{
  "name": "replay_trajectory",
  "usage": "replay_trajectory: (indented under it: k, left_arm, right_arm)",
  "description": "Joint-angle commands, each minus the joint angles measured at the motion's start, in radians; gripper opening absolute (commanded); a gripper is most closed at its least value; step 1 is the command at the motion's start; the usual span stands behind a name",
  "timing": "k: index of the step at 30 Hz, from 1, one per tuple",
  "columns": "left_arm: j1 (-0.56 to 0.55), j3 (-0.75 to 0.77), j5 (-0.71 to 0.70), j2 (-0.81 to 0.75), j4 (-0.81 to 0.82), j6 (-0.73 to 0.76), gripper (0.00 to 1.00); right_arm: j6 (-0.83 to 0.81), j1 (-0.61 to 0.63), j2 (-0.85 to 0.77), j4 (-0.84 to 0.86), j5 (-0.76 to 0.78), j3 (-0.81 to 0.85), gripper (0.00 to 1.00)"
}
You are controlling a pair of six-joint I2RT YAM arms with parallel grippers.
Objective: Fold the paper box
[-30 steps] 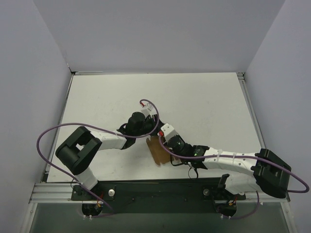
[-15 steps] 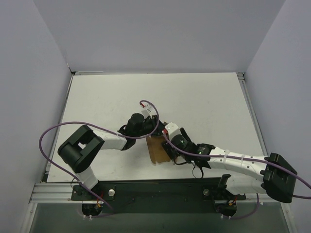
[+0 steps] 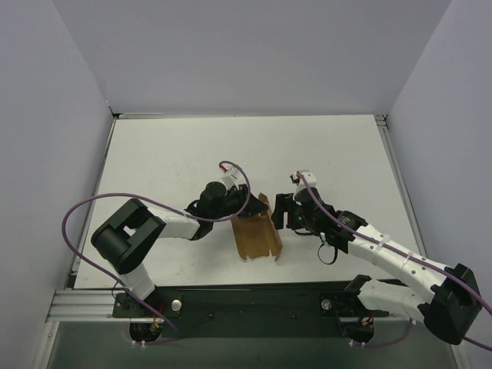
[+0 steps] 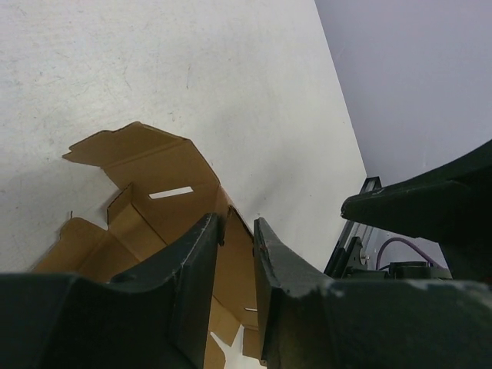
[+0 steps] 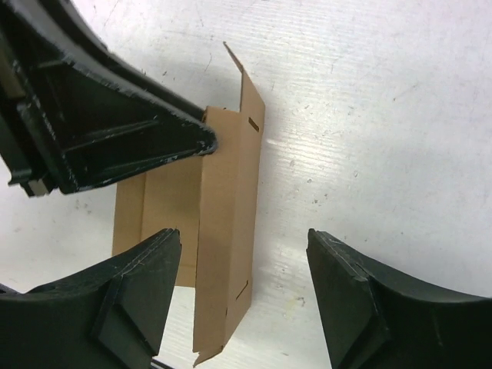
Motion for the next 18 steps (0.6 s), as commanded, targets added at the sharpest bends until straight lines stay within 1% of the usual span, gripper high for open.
replay_trajectory:
  k: [1, 10, 18]
  left_arm:
    - [0.001, -0.035, -0.001, 0.015, -0.055, 0.033, 0.34]
    - [0.002, -0.05, -0.003, 0.012, -0.049, 0.031, 0.33]
    - [0.001, -0.06, -0.003, 0.013, -0.046, 0.034, 0.33]
  right_arm:
    - [0.095, -0.052, -0.01, -0.026, -0.136, 0.008, 0.66]
    - [0.082, -0.058, 0.044, 0.009, -0.176, -0.015, 0.62]
    - [0.053, -0.058, 0.145, 0.03, -0.184, -0.01, 0.58]
